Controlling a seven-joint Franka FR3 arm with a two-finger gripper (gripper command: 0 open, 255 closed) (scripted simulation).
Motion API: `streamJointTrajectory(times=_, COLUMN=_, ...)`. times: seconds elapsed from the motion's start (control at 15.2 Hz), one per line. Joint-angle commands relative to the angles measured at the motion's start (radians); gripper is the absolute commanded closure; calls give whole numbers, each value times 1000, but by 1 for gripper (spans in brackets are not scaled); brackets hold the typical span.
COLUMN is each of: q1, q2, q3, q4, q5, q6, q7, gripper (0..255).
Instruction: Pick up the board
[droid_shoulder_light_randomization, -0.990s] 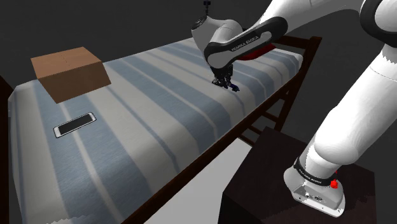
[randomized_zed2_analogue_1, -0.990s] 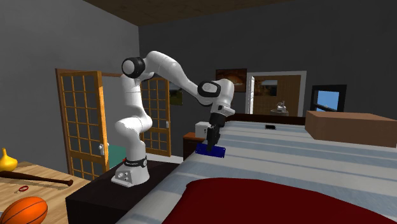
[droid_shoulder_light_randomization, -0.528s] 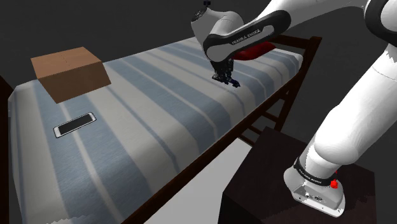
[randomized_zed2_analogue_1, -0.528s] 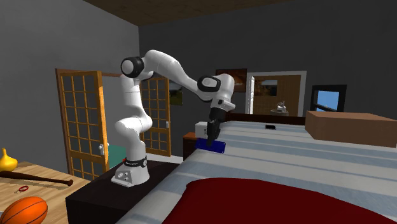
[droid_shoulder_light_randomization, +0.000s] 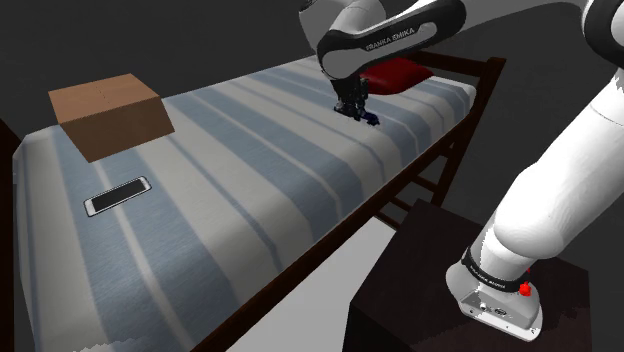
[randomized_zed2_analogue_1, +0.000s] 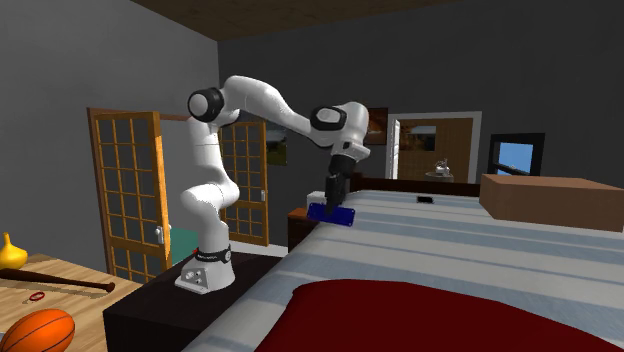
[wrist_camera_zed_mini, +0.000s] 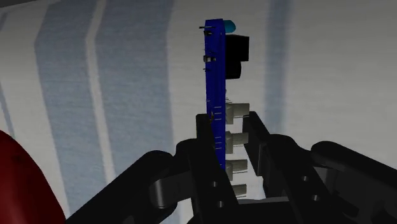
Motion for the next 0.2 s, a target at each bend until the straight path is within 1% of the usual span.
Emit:
streamJointTrajectory(times=0.0, q1=1, q2=-4, q3=1, q4=24, q5=3, q6=-26, q7=-11, gripper=255)
streamJointTrajectory(times=0.13, q1=1, q2=-4, q3=1, q4=26, q5=3, q6=-28, q7=-12, gripper=255)
